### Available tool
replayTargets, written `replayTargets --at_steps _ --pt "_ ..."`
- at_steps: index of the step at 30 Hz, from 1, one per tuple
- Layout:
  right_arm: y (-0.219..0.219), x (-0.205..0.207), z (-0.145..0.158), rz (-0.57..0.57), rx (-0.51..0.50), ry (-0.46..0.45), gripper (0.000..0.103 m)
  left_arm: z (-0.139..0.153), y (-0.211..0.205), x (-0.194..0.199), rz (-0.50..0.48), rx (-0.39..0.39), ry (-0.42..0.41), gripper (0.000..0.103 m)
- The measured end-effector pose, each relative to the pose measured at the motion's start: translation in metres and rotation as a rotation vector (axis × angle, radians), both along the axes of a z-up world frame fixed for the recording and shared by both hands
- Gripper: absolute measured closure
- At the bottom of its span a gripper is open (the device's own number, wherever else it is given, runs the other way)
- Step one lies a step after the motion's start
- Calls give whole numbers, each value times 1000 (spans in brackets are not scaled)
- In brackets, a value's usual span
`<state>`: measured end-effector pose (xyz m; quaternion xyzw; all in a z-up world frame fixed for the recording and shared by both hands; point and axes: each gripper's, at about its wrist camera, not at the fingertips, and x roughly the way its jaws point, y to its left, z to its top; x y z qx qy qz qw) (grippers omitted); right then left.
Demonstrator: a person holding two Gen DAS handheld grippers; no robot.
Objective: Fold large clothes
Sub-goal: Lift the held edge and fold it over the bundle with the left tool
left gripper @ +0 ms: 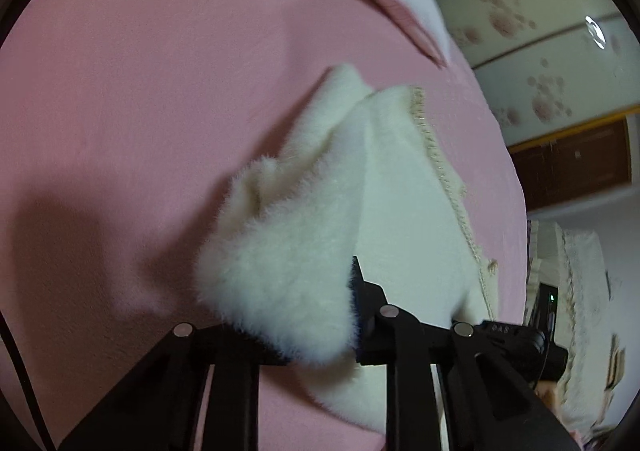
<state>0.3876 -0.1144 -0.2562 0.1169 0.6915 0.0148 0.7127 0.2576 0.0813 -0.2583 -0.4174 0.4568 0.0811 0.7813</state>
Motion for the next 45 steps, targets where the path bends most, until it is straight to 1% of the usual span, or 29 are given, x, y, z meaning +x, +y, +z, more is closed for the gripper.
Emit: replayTargets --at_steps 2,4,5,8,9,10,11,12,14,18,21,24,26,27,28,30,31,35,38,40,42,43,45 --pt "-3 -2 -1 -22 7 -9 103 18 -6 5 -51 29 -30 85" --pt "-9 -3 -2 -44 27 -13 103 37 -12 9 -99 33 -86 86" --pt "-12 -3 -3 -51 40 -14 103 47 -17 12 -131 48 -114 87" --pt "-24 -7 -6 -68 102 -32 103 77 -41 16 -226 145 -193 90" --pt "-30 -9 -8 -81 134 -41 103 88 -52 15 -265 185 -228 90" --pt "-35 -11 -9 -91 161 -48 103 102 -69 14 -304 249 -264 90" --pt "-39 -12 -10 -100 185 -53 103 111 -81 12 -329 292 -286 90" --pt "-45 -14 -12 -109 214 -61 103 119 -92 11 -347 314 -305 90" --pt "-50 -17 -13 -107 241 -74 103 132 -115 7 -386 338 -340 90" --pt "-58 -21 -13 -62 274 -94 103 155 -163 1 -460 396 -407 90" --pt "-68 -24 -13 -29 338 -89 103 167 -202 -2 -486 349 -433 90" --pt "-88 -21 -20 -17 443 -64 103 171 -252 -9 -526 336 -452 90" --pt "-93 -24 -17 -10 500 -45 103 170 -279 -14 -562 339 -452 90" --pt "-98 -24 -19 -10 528 -36 103 165 -294 -16 -583 326 -450 90" --pt "-103 -24 -22 -16 560 -25 103 157 -309 -15 -616 296 -430 90" --pt "-108 -28 -23 -6 596 -14 103 141 -328 -15 -639 257 -396 90" --pt "-113 -30 -24 10 613 -12 103 137 -335 -20 -645 249 -391 90" --pt "-148 -41 -39 -28 765 48 103 136 -356 -20 -667 286 -399 90" --pt "-168 -41 -32 9 775 72 103 141 -371 -23 -706 320 -410 90" --pt "-188 -36 -18 29 741 46 103 146 -385 -23 -728 343 -425 90" --pt "-211 -28 -2 37 666 -12 103 150 -393 -21 -739 342 -432 90" --pt "-229 -23 9 17 658 -69 103 147 -399 -20 -739 342 -422 90" --pt "-270 -15 30 -83 686 -190 103 139 -411 -15 -743 342 -392 90"
